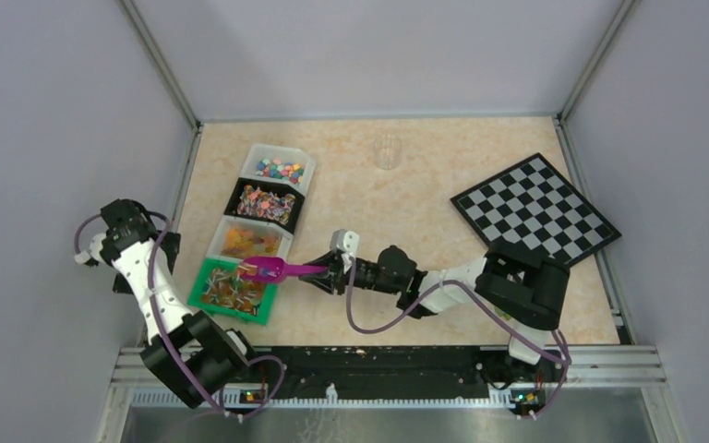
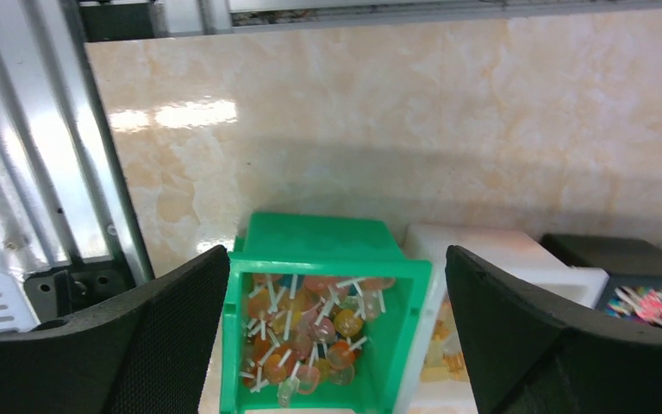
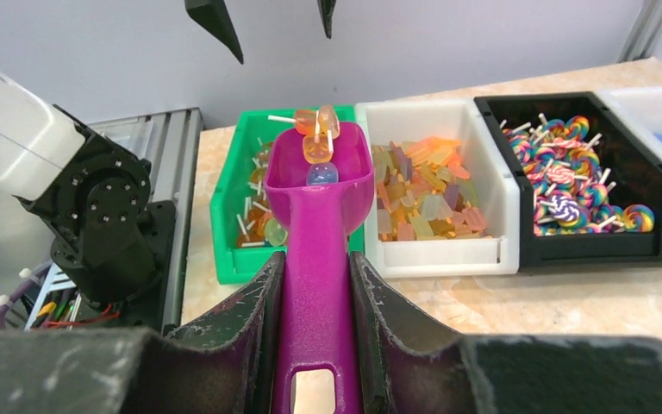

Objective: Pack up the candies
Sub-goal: Scoop the fake candies from the storage box, then place the fake candies in the packing bottle.

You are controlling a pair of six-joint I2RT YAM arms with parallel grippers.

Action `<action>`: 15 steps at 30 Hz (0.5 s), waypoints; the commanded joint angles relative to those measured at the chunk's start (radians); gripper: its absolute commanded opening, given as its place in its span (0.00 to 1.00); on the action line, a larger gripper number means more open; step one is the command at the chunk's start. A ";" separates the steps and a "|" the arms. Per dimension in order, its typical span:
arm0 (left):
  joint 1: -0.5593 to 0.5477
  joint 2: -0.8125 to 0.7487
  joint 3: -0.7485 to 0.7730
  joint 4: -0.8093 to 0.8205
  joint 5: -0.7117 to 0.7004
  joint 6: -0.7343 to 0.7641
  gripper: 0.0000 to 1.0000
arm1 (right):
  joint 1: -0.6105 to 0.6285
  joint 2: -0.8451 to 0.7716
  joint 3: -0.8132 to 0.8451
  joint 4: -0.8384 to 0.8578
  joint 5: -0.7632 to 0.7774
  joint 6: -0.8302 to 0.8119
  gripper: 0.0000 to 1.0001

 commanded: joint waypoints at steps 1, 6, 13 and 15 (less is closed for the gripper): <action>-0.005 -0.066 0.057 0.040 0.113 0.051 0.99 | -0.008 -0.097 -0.039 0.146 0.012 -0.015 0.00; -0.005 -0.086 0.097 0.045 0.210 0.074 0.99 | -0.010 -0.188 -0.089 0.146 0.042 -0.043 0.00; -0.008 -0.098 0.120 0.056 0.295 0.090 0.99 | -0.033 -0.343 -0.171 0.201 0.098 -0.030 0.00; -0.011 -0.101 0.108 0.069 0.313 0.095 0.99 | -0.034 -0.395 -0.177 0.168 0.115 -0.042 0.00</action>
